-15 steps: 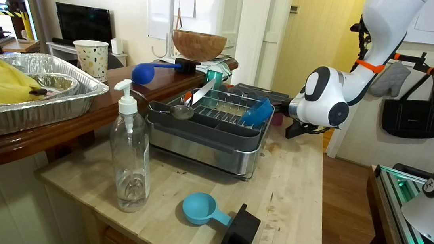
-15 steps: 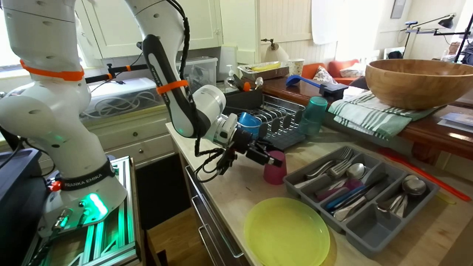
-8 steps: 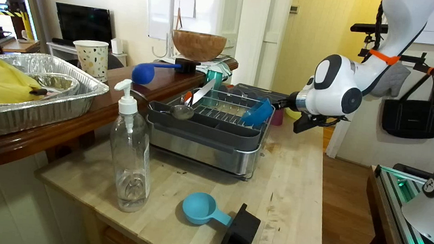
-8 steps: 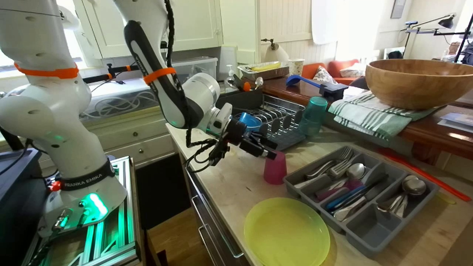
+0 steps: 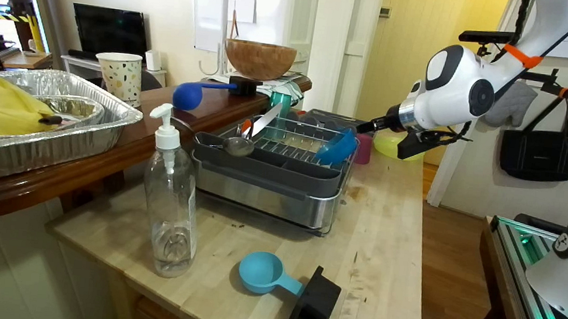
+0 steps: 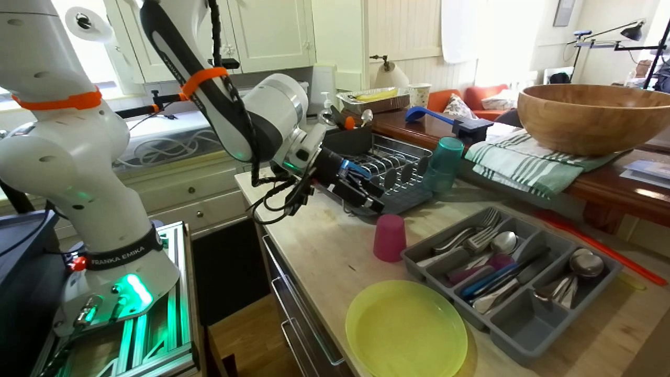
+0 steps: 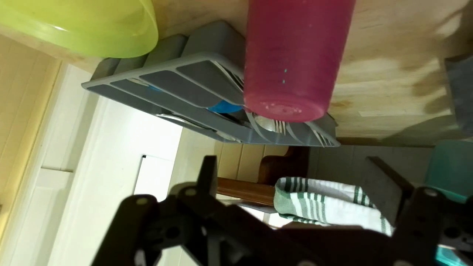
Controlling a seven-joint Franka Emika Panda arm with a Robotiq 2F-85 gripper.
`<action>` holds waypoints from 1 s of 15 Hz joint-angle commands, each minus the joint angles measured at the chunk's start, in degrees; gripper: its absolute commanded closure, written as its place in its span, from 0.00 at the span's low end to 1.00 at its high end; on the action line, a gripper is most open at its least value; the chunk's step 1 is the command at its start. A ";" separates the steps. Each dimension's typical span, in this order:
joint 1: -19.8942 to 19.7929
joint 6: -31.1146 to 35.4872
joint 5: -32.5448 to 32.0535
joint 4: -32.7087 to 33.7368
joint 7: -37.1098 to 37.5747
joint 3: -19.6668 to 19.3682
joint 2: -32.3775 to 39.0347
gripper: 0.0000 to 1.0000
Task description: Put the purple cup upside down.
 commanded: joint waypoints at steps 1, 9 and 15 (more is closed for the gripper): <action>0.03 6.72 0.47 -0.68 -1.86 -2.26 -3.60 0.00; -1.87 13.43 3.44 -1.46 -2.97 -4.06 -9.34 0.00; -4.27 13.29 19.53 -2.24 -4.51 -3.86 -13.20 0.00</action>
